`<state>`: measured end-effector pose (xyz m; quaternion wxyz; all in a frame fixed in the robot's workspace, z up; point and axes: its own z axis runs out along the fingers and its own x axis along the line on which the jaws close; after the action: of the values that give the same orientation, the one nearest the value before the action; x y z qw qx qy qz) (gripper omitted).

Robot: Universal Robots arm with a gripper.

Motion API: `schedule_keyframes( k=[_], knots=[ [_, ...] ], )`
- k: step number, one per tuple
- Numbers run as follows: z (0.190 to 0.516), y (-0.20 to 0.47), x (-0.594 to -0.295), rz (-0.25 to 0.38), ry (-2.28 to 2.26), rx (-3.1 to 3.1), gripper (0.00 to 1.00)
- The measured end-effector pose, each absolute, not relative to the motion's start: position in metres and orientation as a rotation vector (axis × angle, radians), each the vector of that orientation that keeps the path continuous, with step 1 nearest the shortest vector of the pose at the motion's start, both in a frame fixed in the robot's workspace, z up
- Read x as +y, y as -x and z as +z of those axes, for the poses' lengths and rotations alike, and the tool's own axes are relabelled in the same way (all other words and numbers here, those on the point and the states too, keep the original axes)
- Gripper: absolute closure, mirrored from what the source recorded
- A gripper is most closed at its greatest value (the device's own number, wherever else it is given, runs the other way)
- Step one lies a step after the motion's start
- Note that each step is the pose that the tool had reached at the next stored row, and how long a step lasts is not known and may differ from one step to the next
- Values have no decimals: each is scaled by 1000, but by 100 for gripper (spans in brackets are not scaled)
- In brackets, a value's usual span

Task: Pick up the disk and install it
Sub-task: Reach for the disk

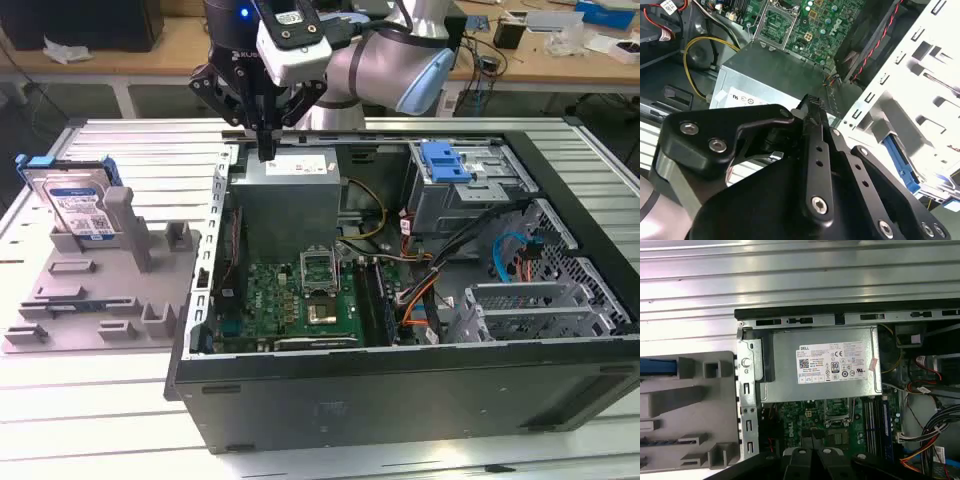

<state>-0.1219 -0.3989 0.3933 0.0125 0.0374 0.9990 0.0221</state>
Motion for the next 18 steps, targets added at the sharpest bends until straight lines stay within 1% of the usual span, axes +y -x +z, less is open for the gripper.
schedule_keyframes(
  k=[14,18],
  knots=[
    [393,122,-398,68,-117,3114,89],
    [393,132,-387,68,-116,3114,89]
  ],
)
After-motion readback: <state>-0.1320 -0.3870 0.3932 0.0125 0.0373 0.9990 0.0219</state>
